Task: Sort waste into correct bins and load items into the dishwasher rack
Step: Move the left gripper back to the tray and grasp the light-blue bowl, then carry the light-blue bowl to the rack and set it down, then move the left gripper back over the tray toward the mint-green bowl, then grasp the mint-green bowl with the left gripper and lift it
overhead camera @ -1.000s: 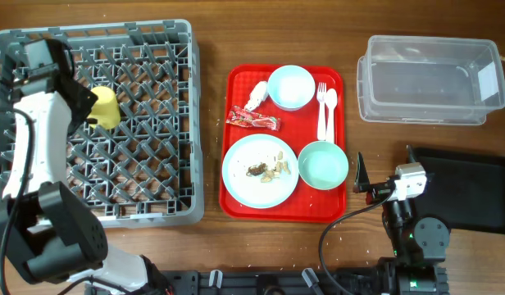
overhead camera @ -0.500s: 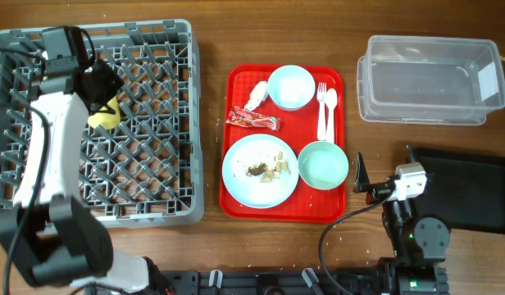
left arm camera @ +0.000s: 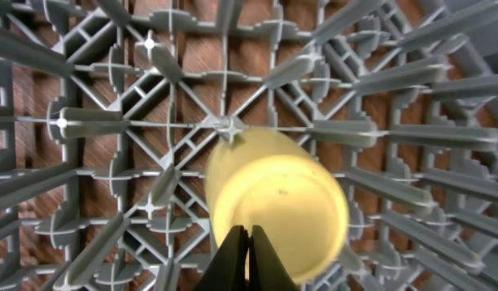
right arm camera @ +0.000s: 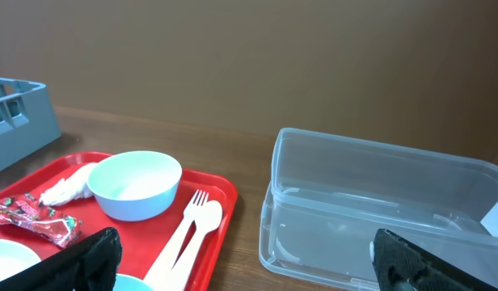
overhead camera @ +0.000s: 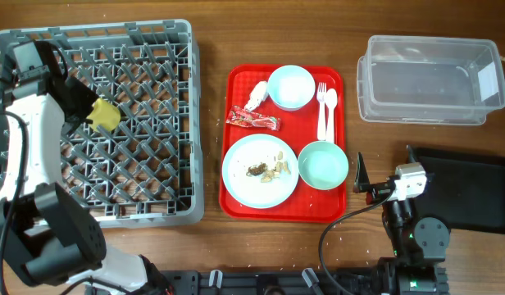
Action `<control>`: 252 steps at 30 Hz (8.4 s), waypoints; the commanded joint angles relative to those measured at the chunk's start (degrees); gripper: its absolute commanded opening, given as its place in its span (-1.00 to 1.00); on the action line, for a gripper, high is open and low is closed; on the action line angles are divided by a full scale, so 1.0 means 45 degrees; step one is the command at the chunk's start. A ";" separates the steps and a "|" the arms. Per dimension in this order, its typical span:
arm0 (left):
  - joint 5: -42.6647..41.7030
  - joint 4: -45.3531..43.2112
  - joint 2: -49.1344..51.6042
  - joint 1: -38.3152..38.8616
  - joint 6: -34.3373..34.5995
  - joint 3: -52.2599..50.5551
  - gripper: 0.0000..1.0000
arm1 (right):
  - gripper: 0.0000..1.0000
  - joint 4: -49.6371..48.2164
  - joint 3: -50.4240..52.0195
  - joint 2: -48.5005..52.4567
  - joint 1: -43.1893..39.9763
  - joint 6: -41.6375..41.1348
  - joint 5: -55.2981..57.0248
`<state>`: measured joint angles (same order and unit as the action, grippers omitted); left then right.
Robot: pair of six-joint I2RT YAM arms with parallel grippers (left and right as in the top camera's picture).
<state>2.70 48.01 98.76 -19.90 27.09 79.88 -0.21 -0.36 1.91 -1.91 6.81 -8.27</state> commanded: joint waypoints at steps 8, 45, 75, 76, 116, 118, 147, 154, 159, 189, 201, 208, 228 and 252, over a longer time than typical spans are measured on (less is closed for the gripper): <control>-0.6766 -0.1205 -0.3575 0.2885 0.0019 -0.0010 -0.19 | 1.00 -0.0044 0.0010 -0.0044 0.0053 0.0131 0.0165; -0.0452 -0.8995 0.5066 1.3401 -0.8213 -0.0010 0.25 | 1.00 -0.0049 0.0010 -0.0044 0.0053 0.0141 0.0165; -0.7101 -0.6591 -0.2885 0.4347 0.1953 -0.0010 -0.92 | 1.00 -0.0049 0.0010 -0.0044 0.0053 0.0136 0.0165; -0.8471 -0.6411 -0.2730 0.3016 0.2259 -0.0010 -0.92 | 1.00 -0.0049 0.0010 -0.0044 0.0053 0.0141 0.0165; -1.6446 -0.5353 0.2676 -0.8816 0.4061 -0.0029 0.99 | 1.00 -0.0049 0.0010 -0.0044 0.0053 0.0141 0.0165; -1.4780 -0.4061 0.1962 -0.9156 0.3672 -0.0029 0.99 | 1.00 -0.0044 0.0010 -0.0044 0.0053 0.0141 0.0165; 0.2424 -0.2497 0.1229 -0.2458 0.1642 -0.0034 -0.92 | 1.00 -0.0049 0.0010 -0.0044 0.0053 0.0141 0.0165; 0.1307 -0.0578 0.0457 -0.3400 0.3526 -0.0029 -0.92 | 1.00 -0.0049 0.0010 -0.0044 0.0053 0.0136 0.0165; -0.2647 -0.0656 -0.1681 -0.3463 0.3798 -0.0029 -0.92 | 1.00 -0.0049 0.0010 -0.0039 0.0053 0.0141 0.0165; -0.1695 -0.4483 0.1433 1.2050 -0.1273 -0.0034 0.69 | 1.00 -0.0049 0.0010 -0.0039 0.0053 0.0136 0.0165; -0.2637 -0.3638 0.1656 1.4571 -0.1977 -0.0034 0.31 | 1.00 -0.0049 0.0010 -0.0039 0.0053 0.0141 0.0165; -0.2832 -0.3109 0.1681 1.5727 -0.2093 -0.0034 0.16 | 1.00 -0.0049 0.0010 -0.0044 0.0053 0.0141 0.0165; -0.2696 -0.3507 0.3099 1.5917 -0.2273 -0.0034 0.04 | 1.00 -0.0049 0.0010 -0.0044 0.0053 0.0141 0.0165; -0.1700 -0.5605 0.1413 1.2939 -0.3157 0.0170 0.11 | 1.00 -0.0049 0.0010 -0.0044 0.0053 0.0141 0.0165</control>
<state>6.72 20.84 111.87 35.66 17.02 79.66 -0.21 -0.36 1.93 -1.91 6.81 -8.27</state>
